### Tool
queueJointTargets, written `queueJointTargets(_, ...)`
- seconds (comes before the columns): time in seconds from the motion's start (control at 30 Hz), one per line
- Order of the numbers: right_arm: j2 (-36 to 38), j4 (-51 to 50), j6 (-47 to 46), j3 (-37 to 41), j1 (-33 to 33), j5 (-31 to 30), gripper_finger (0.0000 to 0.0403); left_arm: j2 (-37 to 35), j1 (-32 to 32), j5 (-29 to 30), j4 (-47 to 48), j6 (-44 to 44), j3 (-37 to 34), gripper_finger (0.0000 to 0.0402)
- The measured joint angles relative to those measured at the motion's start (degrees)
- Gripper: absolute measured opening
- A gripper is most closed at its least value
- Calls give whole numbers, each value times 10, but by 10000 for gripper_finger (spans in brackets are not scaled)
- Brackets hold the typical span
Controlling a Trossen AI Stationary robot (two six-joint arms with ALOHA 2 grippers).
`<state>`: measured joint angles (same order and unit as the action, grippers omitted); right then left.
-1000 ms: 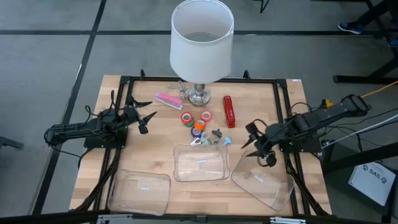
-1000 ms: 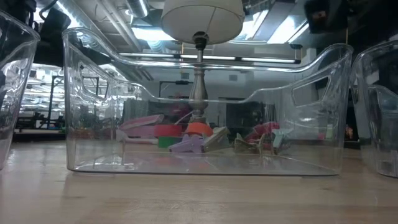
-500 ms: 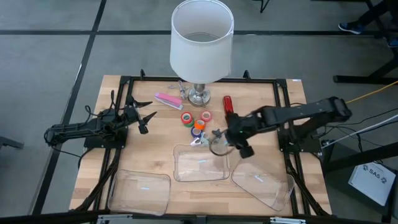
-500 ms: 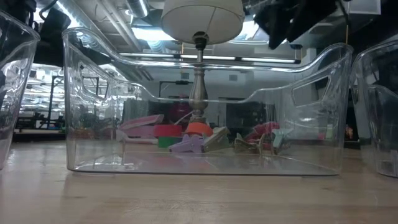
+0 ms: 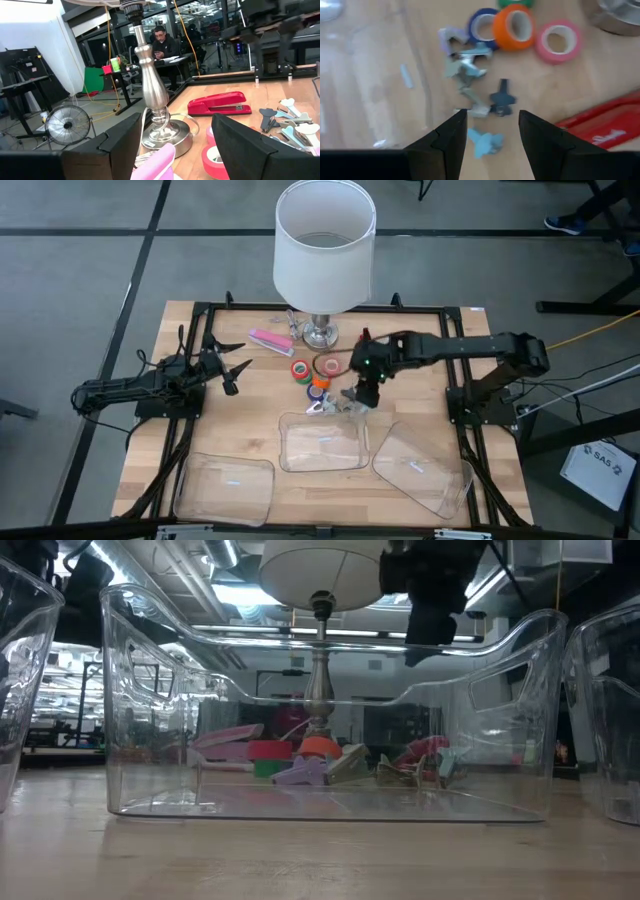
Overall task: Pick and place Stapler, Stapler remover, tape
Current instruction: Put the red stapler into the bottom right transparent bin
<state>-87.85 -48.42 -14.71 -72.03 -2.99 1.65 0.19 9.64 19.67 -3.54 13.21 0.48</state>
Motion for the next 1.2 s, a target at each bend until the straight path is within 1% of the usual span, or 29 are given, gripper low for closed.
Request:
queueJointTargets(0.17,0,-3,18,0,-41,-1,181,0,0,0,0,0,0,239)
queueJointTargets(0.37,-11,-11,-4,0,-74,-1,181,0,0,0,0,0,0,239)
queueJointTargets(0.43,-18,-16,-37,0,-84,-13,181,0,0,0,0,0,0,239)
queueJointTargets(0.63,-33,-83,-212,0,-126,-63,181,0,0,0,0,0,0,239)
queueJointTargets(0.73,-49,-79,-260,0,-145,-75,181,0,0,0,0,0,0,239)
queueJointTargets(0.8,-66,-56,-269,0,-154,-76,181,0,0,0,0,0,0,239)
queueJointTargets(0.9,-94,-37,-266,0,-164,-52,181,0,0,0,0,0,0,239)
queueJointTargets(1.0,-122,-42,-269,0,-172,-40,181,0,0,0,0,0,0,239)
queueJointTargets(1.2,-161,-45,-269,0,-188,-40,181,0,0,0,0,0,0,239)
